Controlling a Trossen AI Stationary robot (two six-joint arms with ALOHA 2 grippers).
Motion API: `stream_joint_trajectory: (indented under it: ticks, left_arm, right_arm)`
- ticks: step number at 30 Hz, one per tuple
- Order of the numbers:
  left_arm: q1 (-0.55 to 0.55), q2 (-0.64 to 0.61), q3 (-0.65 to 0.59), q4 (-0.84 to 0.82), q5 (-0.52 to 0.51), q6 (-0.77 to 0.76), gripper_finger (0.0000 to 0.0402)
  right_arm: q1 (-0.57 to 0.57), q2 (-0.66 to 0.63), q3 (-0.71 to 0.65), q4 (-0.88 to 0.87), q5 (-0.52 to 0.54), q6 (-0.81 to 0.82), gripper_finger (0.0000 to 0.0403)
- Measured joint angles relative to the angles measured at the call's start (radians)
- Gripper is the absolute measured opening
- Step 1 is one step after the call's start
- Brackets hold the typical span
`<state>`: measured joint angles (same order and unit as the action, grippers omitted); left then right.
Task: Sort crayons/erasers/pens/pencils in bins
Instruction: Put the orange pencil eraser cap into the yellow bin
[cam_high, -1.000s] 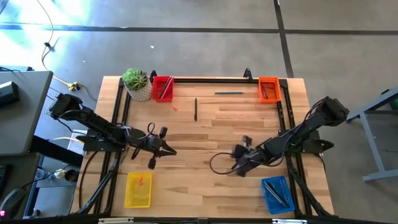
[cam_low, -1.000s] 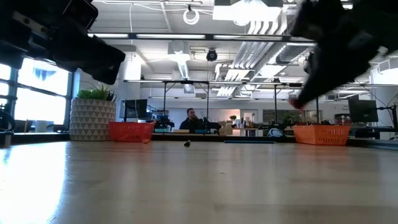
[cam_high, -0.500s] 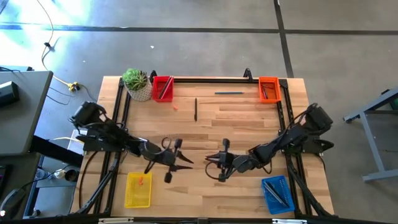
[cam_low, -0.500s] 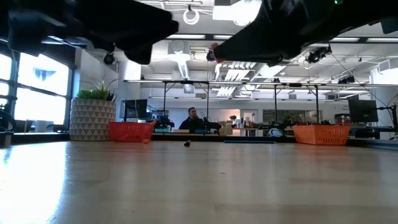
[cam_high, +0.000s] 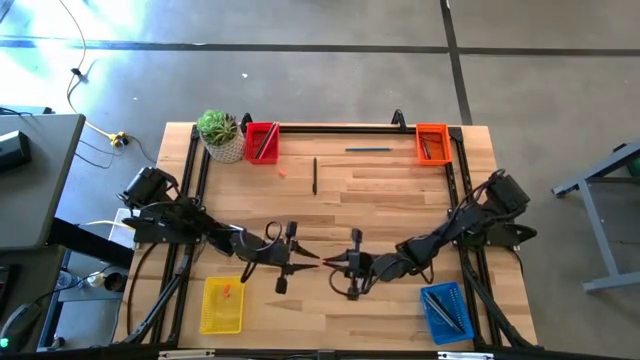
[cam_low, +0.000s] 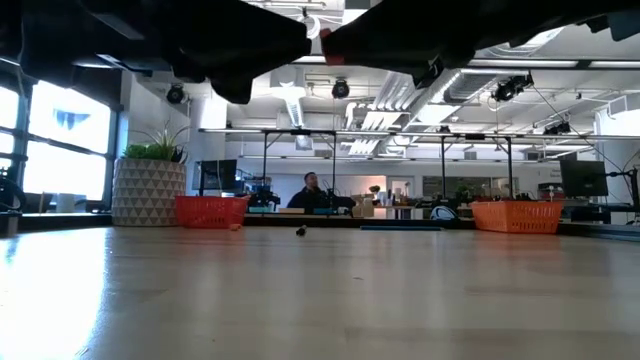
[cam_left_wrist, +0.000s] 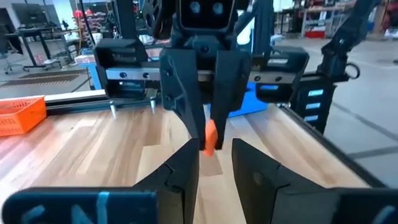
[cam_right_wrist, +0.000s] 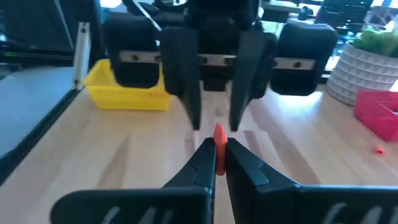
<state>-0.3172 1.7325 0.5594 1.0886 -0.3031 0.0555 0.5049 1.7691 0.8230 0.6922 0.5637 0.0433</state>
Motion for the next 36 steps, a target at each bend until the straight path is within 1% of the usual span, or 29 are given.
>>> stream_joint_trajectory:
  ticks: [2,7,16,19,25,31,34,36]
  left_arm:
    - [0.004,0.000,0.000,0.012,0.000,-0.015,0.0086]
    - [0.010,0.004,0.014,0.017,0.008,-0.019,0.0086]
    - [0.008,0.081,0.079,0.022,0.030,0.015,0.0084]
    - [0.008,0.084,0.087,0.022,0.030,0.025,0.0071]
    - [0.008,0.084,0.088,0.021,0.030,0.049,0.0010]
    - [0.009,0.084,0.088,0.015,0.035,0.064,0.0004]
    - [0.009,0.084,0.088,0.014,0.036,0.080,0.0002]
    - [0.009,0.084,0.088,0.012,0.038,0.087,0.0001]
  right_arm:
    - [0.001,0.000,0.000,0.001,-0.017,0.000,0.0007]
    - [0.000,0.000,0.000,0.004,-0.015,-0.007,0.0007]
    - [0.003,0.000,-0.002,-0.003,-0.021,-0.022,0.0007]
    - [0.004,0.000,-0.002,0.002,-0.023,-0.023,0.0007]
    - [0.004,0.000,-0.002,0.007,-0.023,-0.023,0.0007]
    - [0.003,0.000,-0.002,0.008,-0.023,-0.022,0.0015]
    - [0.003,0.000,-0.002,0.008,-0.022,-0.022,0.0031]
    - [0.002,0.000,-0.002,0.007,-0.021,-0.024,0.0051]
